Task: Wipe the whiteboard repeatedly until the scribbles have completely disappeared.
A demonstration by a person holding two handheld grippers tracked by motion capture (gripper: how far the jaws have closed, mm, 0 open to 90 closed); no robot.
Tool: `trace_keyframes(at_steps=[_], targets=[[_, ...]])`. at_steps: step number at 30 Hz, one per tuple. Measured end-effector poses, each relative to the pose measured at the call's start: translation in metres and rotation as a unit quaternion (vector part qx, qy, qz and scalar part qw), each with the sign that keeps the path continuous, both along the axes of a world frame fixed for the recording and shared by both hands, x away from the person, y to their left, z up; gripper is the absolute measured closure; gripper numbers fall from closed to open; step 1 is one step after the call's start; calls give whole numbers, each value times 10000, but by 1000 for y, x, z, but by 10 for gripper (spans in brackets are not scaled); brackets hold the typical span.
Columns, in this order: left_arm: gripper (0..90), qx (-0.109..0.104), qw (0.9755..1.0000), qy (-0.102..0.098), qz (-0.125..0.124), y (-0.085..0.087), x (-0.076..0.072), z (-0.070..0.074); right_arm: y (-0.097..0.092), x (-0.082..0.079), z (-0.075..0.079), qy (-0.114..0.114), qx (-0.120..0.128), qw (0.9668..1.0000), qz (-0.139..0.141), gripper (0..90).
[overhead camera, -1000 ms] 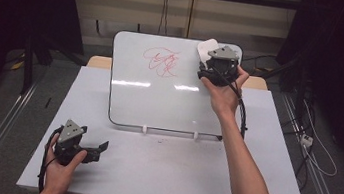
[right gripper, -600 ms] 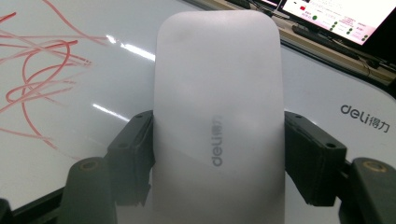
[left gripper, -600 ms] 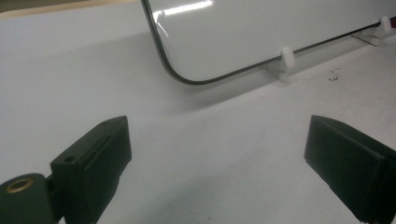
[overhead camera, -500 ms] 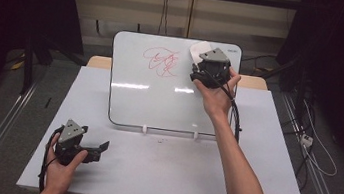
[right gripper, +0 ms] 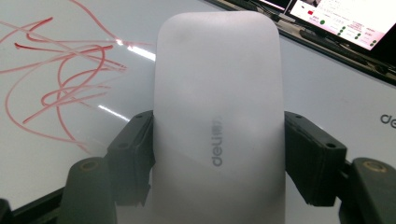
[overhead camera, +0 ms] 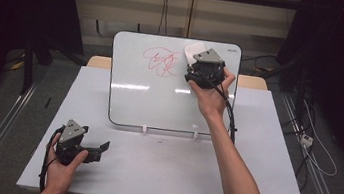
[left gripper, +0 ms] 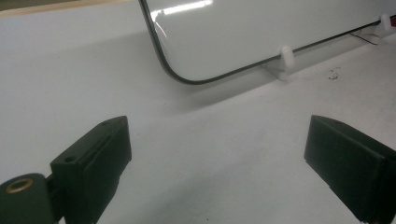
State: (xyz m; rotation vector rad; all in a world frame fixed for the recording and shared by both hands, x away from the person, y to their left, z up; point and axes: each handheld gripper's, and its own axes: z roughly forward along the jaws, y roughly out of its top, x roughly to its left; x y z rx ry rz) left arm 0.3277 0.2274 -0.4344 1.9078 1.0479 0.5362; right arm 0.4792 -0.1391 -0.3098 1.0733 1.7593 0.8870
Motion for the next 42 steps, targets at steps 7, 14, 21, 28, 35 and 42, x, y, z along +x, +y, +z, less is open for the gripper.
trace_keyframes(at_steps=[7, 14, 21, 28, 35, 42], targets=[[73, 15, 10000, 3, -9, -1, 0, 0, 3, 0, -1, 3, -9, 10000, 13, 316], [73, 11, 10000, 5, -11, 0, 0, 0, 11, 0, -1, 6, -42, 10000, 65, 316], [73, -5, 10000, 7, -11, -1, 0, 0, 20, 1, -2, -7, -103, 9998, 140, 316], [73, 37, 10000, -5, -18, 0, 0, 0, 32, 1, -4, -16, -162, 9996, 235, 316], [73, 6, 10000, -11, -7, 0, 0, 0, 43, 1, -6, -25, -210, 9993, 317, 316], [73, 31, 10000, -13, -20, 0, 0, 1, 50, -1, -8, -22, -242, 9989, 405, 316]])
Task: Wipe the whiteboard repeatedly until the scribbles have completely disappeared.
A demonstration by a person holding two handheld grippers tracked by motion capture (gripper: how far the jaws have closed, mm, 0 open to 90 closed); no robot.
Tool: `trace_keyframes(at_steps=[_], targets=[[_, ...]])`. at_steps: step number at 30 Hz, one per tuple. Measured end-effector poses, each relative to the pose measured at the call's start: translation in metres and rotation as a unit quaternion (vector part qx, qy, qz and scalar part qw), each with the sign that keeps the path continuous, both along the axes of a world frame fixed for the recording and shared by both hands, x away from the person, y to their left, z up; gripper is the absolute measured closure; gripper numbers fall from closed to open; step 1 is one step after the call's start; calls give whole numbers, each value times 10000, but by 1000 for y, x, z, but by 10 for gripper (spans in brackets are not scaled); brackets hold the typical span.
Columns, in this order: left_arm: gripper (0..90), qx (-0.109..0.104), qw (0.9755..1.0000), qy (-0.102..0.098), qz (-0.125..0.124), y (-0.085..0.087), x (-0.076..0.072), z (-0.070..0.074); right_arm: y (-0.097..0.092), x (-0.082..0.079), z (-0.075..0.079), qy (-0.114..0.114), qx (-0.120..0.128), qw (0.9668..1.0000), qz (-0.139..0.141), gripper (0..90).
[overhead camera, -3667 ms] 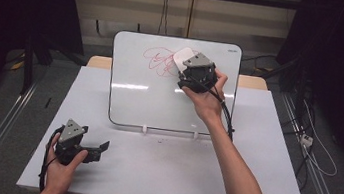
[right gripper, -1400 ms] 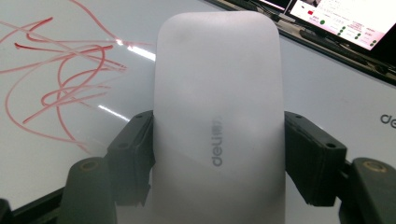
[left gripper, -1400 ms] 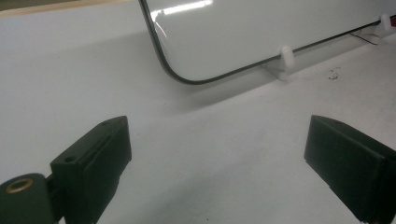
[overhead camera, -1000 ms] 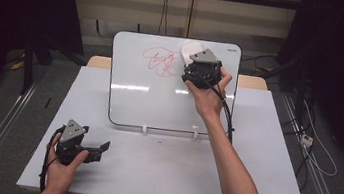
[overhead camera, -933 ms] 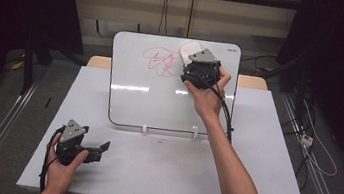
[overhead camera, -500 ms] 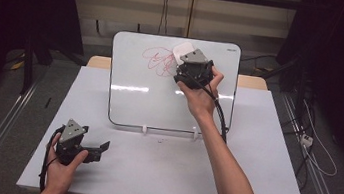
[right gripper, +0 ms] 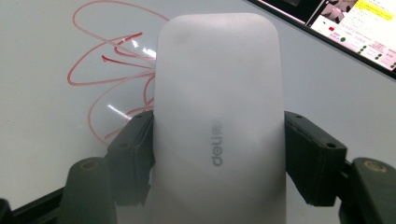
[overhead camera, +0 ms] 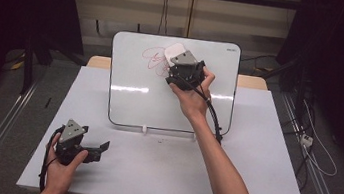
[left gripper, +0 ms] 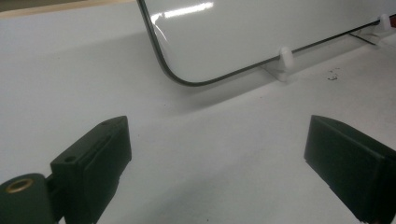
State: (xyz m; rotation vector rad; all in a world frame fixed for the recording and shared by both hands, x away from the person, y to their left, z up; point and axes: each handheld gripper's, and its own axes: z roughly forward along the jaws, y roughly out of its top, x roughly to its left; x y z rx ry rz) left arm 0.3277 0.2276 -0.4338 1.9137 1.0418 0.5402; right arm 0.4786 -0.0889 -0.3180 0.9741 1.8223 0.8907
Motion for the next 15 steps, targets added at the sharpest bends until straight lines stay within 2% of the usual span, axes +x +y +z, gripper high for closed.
trace_keyframes(at_steps=[13, 14, 15], targets=[[73, -34, 10000, -14, 6, 0, 0, 0, 19, -3, -6, -12, -159, 9998, 153, 316], [73, -36, 10000, -13, 7, 0, 0, 0, 20, -3, -6, 17, -120, 9997, 209, 315], [73, -31, 10000, -12, 5, 0, 0, 0, 22, -3, -7, 33, -184, 9995, 259, 316]])
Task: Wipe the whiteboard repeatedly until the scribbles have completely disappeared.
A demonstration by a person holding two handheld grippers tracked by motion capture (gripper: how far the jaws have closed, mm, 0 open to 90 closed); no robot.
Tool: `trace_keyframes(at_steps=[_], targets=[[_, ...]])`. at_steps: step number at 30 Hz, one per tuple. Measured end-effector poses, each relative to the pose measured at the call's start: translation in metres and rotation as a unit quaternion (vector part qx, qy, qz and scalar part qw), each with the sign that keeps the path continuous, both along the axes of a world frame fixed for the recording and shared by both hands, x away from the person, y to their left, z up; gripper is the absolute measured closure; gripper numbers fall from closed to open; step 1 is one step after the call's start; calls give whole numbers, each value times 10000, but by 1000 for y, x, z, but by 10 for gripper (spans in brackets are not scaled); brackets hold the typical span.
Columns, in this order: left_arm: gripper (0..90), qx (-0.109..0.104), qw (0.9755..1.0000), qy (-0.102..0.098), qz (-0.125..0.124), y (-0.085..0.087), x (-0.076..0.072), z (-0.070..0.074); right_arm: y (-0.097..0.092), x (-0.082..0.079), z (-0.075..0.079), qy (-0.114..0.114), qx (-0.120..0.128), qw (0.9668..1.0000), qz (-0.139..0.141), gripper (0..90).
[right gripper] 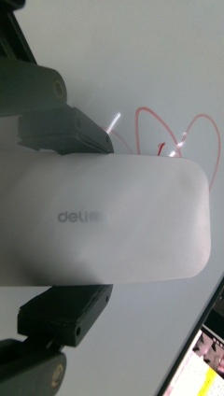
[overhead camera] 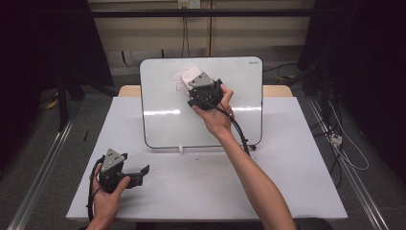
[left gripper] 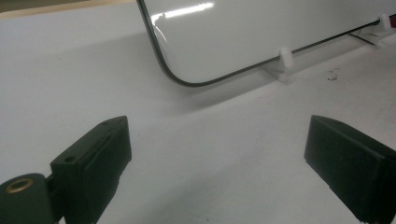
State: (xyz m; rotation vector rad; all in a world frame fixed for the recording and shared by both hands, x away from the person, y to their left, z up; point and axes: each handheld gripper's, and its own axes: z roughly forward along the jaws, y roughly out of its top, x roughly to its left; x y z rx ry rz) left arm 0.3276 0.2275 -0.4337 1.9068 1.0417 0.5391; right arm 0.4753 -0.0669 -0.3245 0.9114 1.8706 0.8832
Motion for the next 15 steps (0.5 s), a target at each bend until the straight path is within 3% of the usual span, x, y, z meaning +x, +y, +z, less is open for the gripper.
trace_keyframes(at_steps=[15], targets=[[73, -7, 10000, 0, -17, 1, 0, 0, 32, -8, -13, 38, -298, 9990, 342, 315]])
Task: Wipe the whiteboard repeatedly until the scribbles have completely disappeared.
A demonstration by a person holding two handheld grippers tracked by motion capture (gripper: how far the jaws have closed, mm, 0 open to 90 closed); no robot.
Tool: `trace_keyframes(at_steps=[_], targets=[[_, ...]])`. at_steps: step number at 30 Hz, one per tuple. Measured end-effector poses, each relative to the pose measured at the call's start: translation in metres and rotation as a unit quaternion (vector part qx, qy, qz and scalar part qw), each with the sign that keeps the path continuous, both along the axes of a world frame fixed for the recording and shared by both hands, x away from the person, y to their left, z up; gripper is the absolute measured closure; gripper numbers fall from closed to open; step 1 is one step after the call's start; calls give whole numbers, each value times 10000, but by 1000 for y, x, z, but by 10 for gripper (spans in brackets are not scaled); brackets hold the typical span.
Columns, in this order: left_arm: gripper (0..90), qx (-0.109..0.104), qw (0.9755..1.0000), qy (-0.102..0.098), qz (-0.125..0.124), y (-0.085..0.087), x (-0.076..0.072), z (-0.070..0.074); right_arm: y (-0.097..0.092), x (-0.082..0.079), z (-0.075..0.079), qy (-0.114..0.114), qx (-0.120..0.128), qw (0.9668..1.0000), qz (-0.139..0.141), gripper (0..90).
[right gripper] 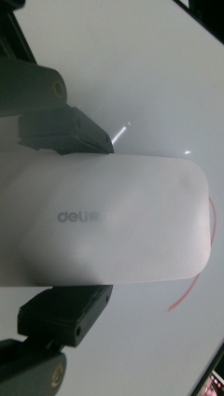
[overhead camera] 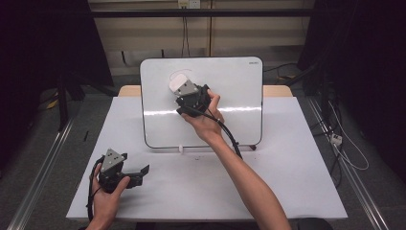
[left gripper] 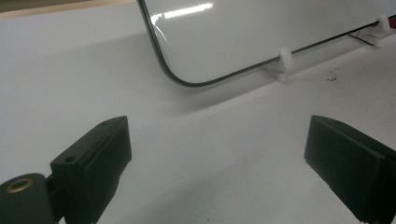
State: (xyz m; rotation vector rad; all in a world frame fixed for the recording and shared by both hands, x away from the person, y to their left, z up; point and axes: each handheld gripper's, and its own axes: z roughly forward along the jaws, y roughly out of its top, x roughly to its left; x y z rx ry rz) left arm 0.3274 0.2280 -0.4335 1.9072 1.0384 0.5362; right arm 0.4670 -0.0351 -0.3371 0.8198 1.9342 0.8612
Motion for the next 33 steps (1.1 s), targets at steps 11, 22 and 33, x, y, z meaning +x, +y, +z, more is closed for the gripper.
trace_keyframes(at_steps=[11, 22, 33], targets=[[73, -2, 10000, 0, 7, 0, 0, 0, 15, -4, -6, 36, -76, 9998, 184, 313], [73, 3, 10000, 1, 18, 1, 0, 0, 33, -10, -16, 51, -226, 9992, 327, 313], [73, -13, 10000, -11, 17, 1, -1, 0, 32, -8, -13, 102, -204, 9993, 307, 314]])
